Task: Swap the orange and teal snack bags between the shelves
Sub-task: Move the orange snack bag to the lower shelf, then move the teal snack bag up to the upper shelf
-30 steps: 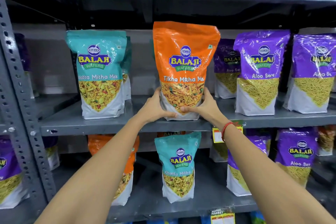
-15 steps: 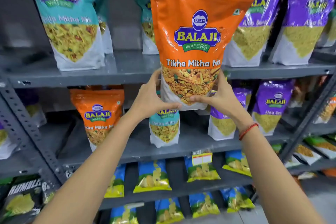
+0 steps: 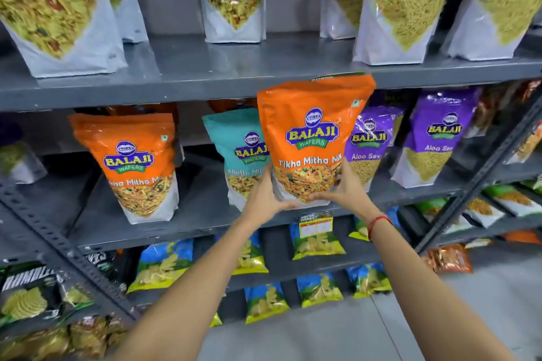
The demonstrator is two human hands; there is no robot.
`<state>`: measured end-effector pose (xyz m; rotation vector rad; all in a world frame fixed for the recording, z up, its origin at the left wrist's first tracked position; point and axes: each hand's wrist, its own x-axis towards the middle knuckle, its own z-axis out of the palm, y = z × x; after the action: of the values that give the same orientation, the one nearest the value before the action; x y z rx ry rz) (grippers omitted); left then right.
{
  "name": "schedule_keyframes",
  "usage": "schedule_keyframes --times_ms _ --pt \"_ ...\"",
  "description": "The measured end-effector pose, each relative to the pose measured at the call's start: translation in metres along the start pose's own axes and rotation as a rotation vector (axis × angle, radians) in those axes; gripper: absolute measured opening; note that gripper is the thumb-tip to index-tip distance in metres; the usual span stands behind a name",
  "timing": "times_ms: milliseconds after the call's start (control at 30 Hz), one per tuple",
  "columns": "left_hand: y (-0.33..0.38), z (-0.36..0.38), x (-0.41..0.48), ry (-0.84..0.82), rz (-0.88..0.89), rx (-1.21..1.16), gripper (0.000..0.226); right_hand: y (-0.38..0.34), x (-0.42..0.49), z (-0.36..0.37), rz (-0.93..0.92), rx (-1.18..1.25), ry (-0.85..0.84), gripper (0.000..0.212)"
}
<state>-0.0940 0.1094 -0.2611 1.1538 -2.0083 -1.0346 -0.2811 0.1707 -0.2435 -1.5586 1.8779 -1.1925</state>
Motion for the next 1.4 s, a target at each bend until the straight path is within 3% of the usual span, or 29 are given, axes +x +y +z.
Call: schedule_keyframes --times_ms 300,600,767,933,1000,1067,1133,1267,1400 --pt "-0.036 0.057 0.029 0.000 -0.098 0.032 0.111 0.069 0.023 0.026 0.101 -0.075 -0.008 0.100" --pt "-0.045 0.078 0.048 0.094 -0.137 0.125 0.105 0.082 0.046 0.040 0.224 -0.091 0.048 0.094" --pt "-0.045 0.081 0.035 0.210 -0.118 0.137 0.072 0.083 0.030 0.047 0.258 0.064 0.154 0.086" --pt "-0.070 0.044 0.008 0.339 -0.046 0.084 0.037 0.069 -0.010 0.080 0.470 0.027 0.446 0.056" --pt "-0.080 0.023 -0.002 0.445 -0.008 0.066 0.032 0.055 -0.023 0.101 0.407 -0.006 0.450 0.042" --pt "-0.093 0.001 -0.003 0.547 -0.027 0.054 0.042 0.040 -0.026 0.125 0.276 0.029 0.315 0.041" --pt "-0.107 -0.019 0.003 0.560 -0.097 0.031 0.064 0.021 -0.017 0.143 0.157 0.096 0.142 0.054" --pt "-0.134 -0.043 0.027 0.267 -0.273 0.010 0.107 0.001 0.012 0.165 0.109 0.193 0.066 0.069" --pt "-0.135 -0.047 0.049 0.051 -0.305 -0.039 0.102 0.008 0.028 0.174 0.224 0.228 0.036 0.066"
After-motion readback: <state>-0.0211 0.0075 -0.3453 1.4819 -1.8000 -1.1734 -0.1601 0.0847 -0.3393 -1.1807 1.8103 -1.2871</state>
